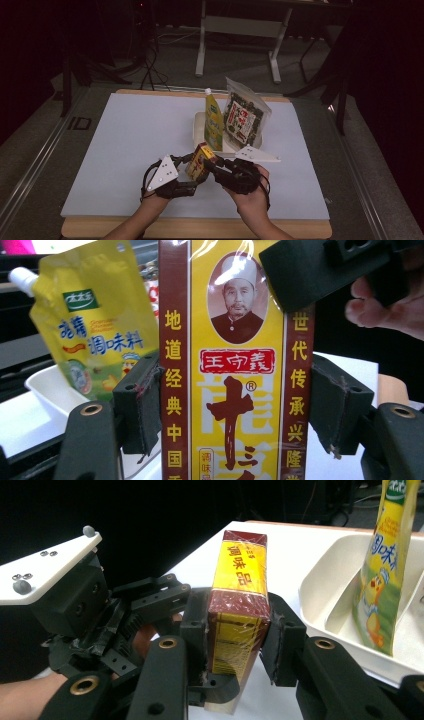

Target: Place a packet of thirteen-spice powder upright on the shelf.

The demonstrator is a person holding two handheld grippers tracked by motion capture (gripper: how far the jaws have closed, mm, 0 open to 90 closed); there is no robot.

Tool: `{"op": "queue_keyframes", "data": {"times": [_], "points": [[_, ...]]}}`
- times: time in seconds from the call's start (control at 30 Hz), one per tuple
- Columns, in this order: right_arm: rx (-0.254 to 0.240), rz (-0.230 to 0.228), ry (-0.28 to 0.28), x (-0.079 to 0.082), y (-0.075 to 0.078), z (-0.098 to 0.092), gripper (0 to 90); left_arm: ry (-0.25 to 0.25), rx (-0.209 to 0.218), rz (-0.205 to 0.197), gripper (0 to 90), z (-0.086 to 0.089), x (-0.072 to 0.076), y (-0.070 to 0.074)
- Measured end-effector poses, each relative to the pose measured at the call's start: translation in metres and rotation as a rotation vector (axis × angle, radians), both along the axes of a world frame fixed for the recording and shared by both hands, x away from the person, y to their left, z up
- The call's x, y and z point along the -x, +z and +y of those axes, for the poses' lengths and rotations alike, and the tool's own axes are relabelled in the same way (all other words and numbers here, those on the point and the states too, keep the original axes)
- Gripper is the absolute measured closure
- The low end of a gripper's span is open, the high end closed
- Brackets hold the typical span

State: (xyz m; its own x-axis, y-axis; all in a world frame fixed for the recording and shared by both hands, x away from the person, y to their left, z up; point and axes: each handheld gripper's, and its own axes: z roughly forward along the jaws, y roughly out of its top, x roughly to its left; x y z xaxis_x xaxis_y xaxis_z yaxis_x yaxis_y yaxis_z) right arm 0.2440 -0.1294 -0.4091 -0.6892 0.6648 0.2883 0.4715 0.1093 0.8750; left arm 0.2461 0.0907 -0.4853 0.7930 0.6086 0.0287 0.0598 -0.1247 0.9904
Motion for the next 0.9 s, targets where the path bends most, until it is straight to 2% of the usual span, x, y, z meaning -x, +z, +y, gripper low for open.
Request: {"op": "queue_keyframes", "data": {"times": [0.07, 0.13, 0.23, 0.3, 0.4, 0.5, 0.77, 0.9], "points": [[0.017, -0.015, -0.011, 0.0, 0.001, 0.005, 67.8, 0.01, 0.012, 0.012, 29.8, 0.001, -0.002, 0.001], [0.014, -0.014, -0.022, -0.003, 0.002, 0.008, 67.8, 0.026, 0.022, 0.019, 28.0, 0.002, -0.003, 0.002], [0.017, -0.023, -0.033, -0.007, 0.004, 0.012, 67.8, 0.046, 0.017, 0.03, 21.8, 0.003, -0.004, 0.006], [0.032, -0.044, -0.05, -0.008, 0.004, 0.015, 67.8, 0.064, 0.011, 0.058, 14.9, 0.006, -0.005, 0.008], [0.048, -0.066, -0.065, -0.01, 0.005, 0.017, 67.9, 0.098, 0.011, 0.091, 12.9, 0.012, -0.007, 0.008], [0.07, -0.105, -0.087, -0.014, 0.008, 0.019, 67.9, 0.107, 0.012, 0.115, 10.7, 0.018, -0.007, 0.007], [0.085, -0.148, -0.133, -0.027, 0.014, 0.02, 67.9, 0.111, 0.0, 0.119, 8.9, 0.03, 0.001, 0.004], [0.083, -0.159, -0.155, -0.033, 0.017, 0.021, 67.8, 0.113, -0.027, 0.12, 8.7, 0.037, 0.007, 0.0]]}}
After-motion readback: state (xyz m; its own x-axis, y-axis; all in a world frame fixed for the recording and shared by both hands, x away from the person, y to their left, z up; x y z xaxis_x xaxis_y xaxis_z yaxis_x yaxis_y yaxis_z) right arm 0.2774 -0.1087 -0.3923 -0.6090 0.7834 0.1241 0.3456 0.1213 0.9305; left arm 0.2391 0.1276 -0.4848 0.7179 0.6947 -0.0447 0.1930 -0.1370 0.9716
